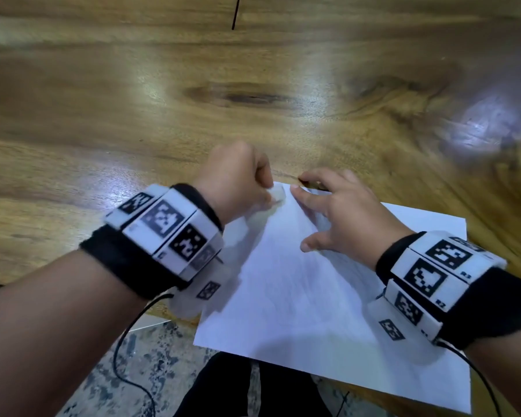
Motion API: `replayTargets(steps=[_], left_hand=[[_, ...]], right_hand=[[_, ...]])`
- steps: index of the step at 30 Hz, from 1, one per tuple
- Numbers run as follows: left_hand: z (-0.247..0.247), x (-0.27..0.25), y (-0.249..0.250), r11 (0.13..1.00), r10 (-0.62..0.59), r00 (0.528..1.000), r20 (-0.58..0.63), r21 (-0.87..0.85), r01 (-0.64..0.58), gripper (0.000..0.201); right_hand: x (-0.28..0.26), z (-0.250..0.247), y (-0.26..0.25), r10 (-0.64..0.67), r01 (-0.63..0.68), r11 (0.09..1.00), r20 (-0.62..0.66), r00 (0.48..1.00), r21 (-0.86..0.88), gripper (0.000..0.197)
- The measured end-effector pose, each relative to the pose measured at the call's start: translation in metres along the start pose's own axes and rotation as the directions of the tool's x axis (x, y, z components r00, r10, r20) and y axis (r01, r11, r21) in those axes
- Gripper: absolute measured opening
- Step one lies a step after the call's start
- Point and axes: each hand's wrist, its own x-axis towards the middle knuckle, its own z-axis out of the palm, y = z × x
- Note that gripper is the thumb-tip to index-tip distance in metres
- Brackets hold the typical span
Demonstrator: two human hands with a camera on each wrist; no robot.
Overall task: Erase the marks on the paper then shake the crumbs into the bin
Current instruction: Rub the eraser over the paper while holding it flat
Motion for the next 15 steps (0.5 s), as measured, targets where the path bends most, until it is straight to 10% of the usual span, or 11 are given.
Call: replayTargets(steps=[5, 9, 15], left_hand=[[0.015, -0.001, 0.009, 0.999, 0.012, 0.997, -0.074, 0.049, -0.008, 0.009], [0.017, -0.020, 0.004, 0.995, 0.049, 0.991, 0.128, 0.075, -0.059, 0.012], [0.013, 0.001, 0.015, 0.999, 0.012, 0.995, -0.102, 0.036, -0.008, 0.007]], right_hand=[[0.001, 0.003, 0.002, -0.001, 0.001, 1.000, -0.019, 1.000, -0.001, 0.085], [0.001, 0.004, 0.003, -0.004, 0.004, 1.000, -0.021, 1.000, 0.007, 0.084], [0.002, 0.003, 0.003, 0.003, -0.003, 1.000, -0.030, 1.000, 0.009, 0.083]])
